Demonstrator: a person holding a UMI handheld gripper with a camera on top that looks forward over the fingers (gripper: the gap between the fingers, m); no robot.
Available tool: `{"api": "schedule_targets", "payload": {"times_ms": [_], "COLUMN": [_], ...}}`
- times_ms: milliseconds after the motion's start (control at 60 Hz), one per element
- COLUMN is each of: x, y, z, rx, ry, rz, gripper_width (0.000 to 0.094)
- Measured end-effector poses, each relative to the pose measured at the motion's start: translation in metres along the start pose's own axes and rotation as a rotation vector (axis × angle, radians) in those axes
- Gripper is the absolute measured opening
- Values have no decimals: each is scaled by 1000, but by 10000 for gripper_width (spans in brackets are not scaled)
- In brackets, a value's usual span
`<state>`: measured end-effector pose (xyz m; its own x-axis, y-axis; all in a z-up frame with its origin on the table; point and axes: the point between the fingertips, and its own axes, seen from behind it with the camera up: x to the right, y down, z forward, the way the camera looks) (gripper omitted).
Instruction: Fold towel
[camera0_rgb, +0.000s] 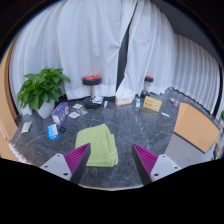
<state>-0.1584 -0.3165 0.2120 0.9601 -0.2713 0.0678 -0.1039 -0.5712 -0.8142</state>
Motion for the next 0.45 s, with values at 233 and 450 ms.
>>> {"api": "schedule_targets", "payload": {"times_ms": [233,450], "x": [-23,-41], "y": [15,22], "z": [-49,-67], "rx": [11,7], "ry": [18,-6], "rz": [-21,-34], "gripper_width": [850,850]}}
